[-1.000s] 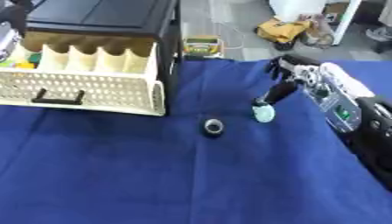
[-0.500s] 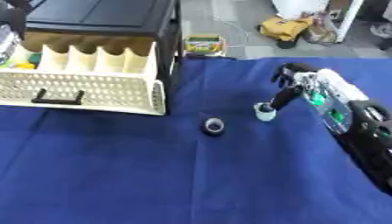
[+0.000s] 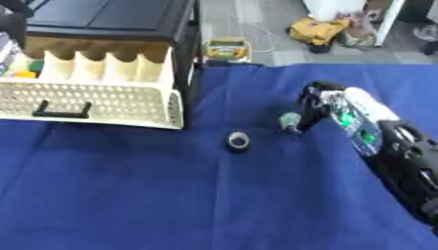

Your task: Pick up objects from table and place into drawer.

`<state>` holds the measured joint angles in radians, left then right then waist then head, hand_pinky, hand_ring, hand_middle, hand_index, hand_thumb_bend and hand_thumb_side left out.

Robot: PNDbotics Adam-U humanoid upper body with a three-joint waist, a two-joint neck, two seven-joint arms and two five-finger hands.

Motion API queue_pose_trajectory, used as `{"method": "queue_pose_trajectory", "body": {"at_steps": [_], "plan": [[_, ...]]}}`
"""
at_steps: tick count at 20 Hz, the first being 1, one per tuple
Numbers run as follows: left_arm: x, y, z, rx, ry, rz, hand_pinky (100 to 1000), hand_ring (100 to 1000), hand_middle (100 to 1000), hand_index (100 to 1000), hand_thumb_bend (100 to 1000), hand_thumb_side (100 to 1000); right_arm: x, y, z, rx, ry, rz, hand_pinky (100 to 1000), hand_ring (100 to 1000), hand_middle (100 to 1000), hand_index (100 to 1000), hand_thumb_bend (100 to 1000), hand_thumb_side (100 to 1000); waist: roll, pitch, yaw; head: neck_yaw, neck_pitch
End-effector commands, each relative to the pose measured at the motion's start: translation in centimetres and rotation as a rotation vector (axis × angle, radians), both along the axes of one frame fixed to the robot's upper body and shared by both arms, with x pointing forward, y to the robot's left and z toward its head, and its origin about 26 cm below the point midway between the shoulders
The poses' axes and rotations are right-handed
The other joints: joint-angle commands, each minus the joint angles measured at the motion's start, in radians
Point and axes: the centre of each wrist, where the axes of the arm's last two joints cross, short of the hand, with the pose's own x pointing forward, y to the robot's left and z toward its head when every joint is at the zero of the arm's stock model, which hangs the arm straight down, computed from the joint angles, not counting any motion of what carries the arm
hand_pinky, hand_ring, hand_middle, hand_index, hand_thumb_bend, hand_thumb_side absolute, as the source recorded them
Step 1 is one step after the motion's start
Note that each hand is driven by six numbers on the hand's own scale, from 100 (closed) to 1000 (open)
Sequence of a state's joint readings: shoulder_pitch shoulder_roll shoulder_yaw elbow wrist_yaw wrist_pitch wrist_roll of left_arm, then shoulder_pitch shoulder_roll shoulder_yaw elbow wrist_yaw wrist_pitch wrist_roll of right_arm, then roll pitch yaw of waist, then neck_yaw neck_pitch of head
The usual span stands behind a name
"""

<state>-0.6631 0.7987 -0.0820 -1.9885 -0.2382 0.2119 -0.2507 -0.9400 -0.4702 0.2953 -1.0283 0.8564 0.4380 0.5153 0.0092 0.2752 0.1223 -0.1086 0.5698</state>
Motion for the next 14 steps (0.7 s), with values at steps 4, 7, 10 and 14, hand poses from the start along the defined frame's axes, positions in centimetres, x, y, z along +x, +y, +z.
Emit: {"method": "queue_pose_trajectory", "body": {"at_steps": [4,7,10,14], "plan": [[-0.41,0.07,0.64,0.016,-0.025,0.0,100,100,100,703,100,589,0.44,-0.59,0.11,-0.012,-0.032,-0.035,467,648,581,690,528,225,0.002,-0.015,0.005,-0.003,-0.009],[-0.4,0.06,0.59,0.016,-0.022,-0.001,100,100,100,702,100,591,0.44,-0.33,0.16,-0.008,-0.042,-0.025,463,645,569,676,522,220,0.001,-0.015,0.004,-0.003,-0.009],[-0.38,0.06,0.54,0.017,-0.019,-0.001,100,100,100,702,100,590,0.41,-0.11,0.2,0.001,-0.042,-0.015,465,648,579,685,519,217,0.001,-0.015,0.004,-0.002,-0.01],[-0.38,0.06,0.5,0.018,-0.017,-0.001,100,100,100,702,100,589,0.23,0.37,0.61,0.013,-0.034,0.021,479,660,626,745,559,262,0.0,-0.016,0.005,0.0,-0.01]]}}
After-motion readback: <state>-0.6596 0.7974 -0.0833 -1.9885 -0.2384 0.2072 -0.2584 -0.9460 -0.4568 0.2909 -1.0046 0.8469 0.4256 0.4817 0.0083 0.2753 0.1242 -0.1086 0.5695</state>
